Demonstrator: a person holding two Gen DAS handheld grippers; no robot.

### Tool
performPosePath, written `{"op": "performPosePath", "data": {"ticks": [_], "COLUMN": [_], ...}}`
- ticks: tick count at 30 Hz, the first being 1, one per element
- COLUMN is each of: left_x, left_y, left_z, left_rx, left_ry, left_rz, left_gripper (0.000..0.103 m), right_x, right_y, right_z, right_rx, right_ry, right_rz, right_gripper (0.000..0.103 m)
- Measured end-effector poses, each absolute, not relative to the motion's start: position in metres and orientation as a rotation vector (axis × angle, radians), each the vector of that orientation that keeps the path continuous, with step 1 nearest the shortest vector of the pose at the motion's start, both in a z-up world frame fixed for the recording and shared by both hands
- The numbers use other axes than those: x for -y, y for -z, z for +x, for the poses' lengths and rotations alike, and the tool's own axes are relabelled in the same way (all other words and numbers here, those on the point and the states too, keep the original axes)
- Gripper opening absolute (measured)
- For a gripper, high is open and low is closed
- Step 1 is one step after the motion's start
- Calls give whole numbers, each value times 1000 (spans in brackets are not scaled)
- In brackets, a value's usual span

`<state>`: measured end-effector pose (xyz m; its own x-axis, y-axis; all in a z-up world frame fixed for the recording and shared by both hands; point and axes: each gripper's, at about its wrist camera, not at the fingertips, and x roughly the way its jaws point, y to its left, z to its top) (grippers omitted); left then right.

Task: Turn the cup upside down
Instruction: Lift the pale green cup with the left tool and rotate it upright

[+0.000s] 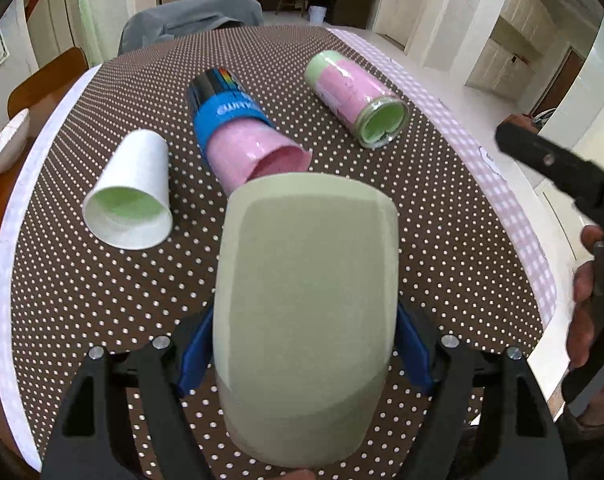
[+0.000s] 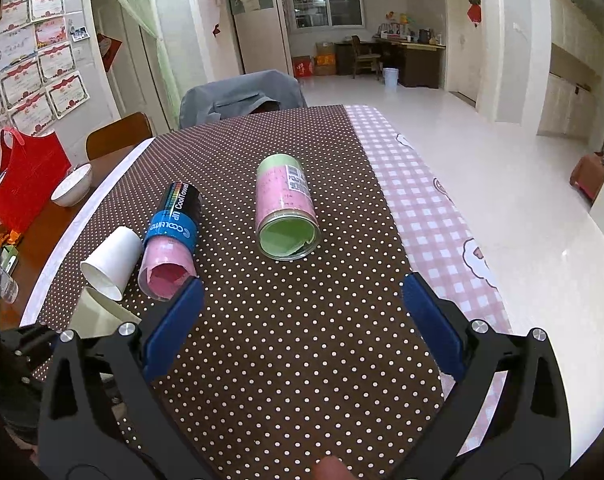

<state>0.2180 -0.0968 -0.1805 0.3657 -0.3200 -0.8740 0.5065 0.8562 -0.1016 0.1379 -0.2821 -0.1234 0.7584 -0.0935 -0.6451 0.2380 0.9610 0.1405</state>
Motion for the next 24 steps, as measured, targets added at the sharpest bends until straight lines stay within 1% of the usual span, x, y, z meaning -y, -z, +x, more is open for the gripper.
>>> {"op": "performPosePath", "data": {"ticks": [7,19,24], "left_x": [105,100,102], "left_y": [193,177,162], "left_z": [214,197,191], "left_rx": [-1092,-1027,-985], "left_ry": [546,556,565], "left_rz": [218,240,222], "left_gripper": [77,77,77], "right_x": [283,279,280], "right_y": [125,124,121], "right_z": [134,136,135], "right_rx": [-692,-692,-684], "right_ry": [185,164,168], "right_rz": [219,213,211], "right_gripper": [97,97,97]}}
